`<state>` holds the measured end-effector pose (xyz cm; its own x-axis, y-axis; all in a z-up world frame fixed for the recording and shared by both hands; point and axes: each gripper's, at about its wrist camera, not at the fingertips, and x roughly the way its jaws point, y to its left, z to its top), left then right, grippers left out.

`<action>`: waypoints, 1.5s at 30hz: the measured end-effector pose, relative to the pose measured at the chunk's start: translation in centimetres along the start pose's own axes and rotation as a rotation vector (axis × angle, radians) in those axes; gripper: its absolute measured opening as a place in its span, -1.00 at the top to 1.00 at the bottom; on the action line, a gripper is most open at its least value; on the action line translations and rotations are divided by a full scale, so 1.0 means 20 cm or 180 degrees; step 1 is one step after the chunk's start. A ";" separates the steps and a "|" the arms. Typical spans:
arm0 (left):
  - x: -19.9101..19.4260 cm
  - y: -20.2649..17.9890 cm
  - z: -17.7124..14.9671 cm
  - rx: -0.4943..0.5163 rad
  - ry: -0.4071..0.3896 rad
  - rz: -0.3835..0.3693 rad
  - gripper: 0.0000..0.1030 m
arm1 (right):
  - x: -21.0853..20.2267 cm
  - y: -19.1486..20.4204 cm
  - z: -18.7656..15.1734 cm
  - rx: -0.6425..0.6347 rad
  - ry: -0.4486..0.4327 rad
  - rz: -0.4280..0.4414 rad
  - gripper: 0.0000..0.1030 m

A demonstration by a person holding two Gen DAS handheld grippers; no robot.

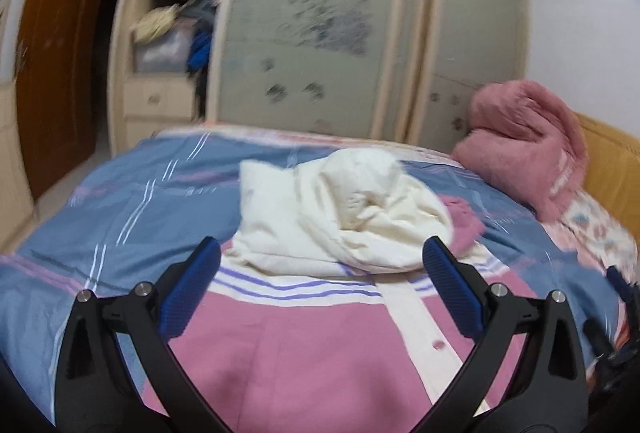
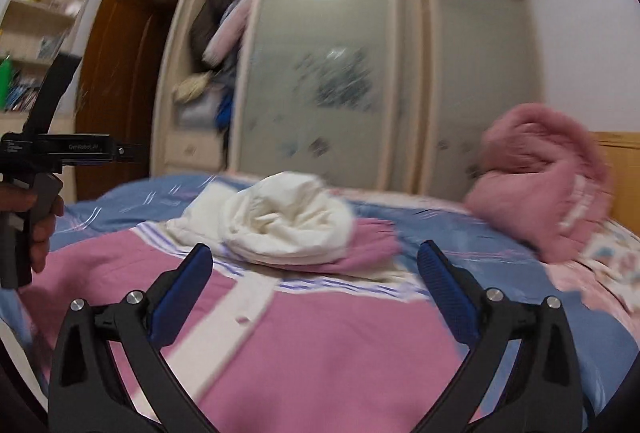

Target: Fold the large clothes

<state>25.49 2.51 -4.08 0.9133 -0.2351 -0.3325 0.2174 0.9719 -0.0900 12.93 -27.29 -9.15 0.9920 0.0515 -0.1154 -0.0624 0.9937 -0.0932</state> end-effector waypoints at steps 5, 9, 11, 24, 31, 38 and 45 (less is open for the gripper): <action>-0.20 -0.11 -0.08 0.0366 -0.0261 0.0119 -0.96 | -0.17 -0.06 -0.04 -0.0025 0.0010 0.0075 -0.97; -0.34 -0.09 -0.18 0.0222 -0.0267 0.0040 -0.96 | -0.18 -0.04 -0.07 -0.0193 0.0140 0.0110 -0.97; -0.41 -0.07 -0.25 0.0067 -0.0202 -0.0040 -0.96 | -0.18 -0.05 -0.08 -0.0139 0.0144 0.0144 -0.97; -0.62 -0.07 -0.51 0.0292 0.0006 0.0271 -0.96 | -0.15 -0.07 -0.12 0.0070 0.0356 0.0203 -0.97; -0.66 -0.12 -0.55 0.0417 -0.0001 0.0239 -0.96 | -0.19 -0.08 -0.13 0.0120 0.0394 0.0192 -0.97; -0.66 -0.14 -0.56 0.0468 0.0013 0.0209 -0.96 | -0.21 -0.09 -0.13 0.0077 0.0385 0.0169 -0.97; -0.70 -0.19 -0.59 0.0958 -0.0017 0.0134 -0.96 | -0.30 -0.08 -0.14 -0.0228 0.0239 0.0276 -0.97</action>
<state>7.86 1.91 -10.18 0.9253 -0.1953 -0.3250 0.2709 0.9403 0.2062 6.85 -29.39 -11.03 0.9717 0.1267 -0.1996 -0.1580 0.9760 -0.1498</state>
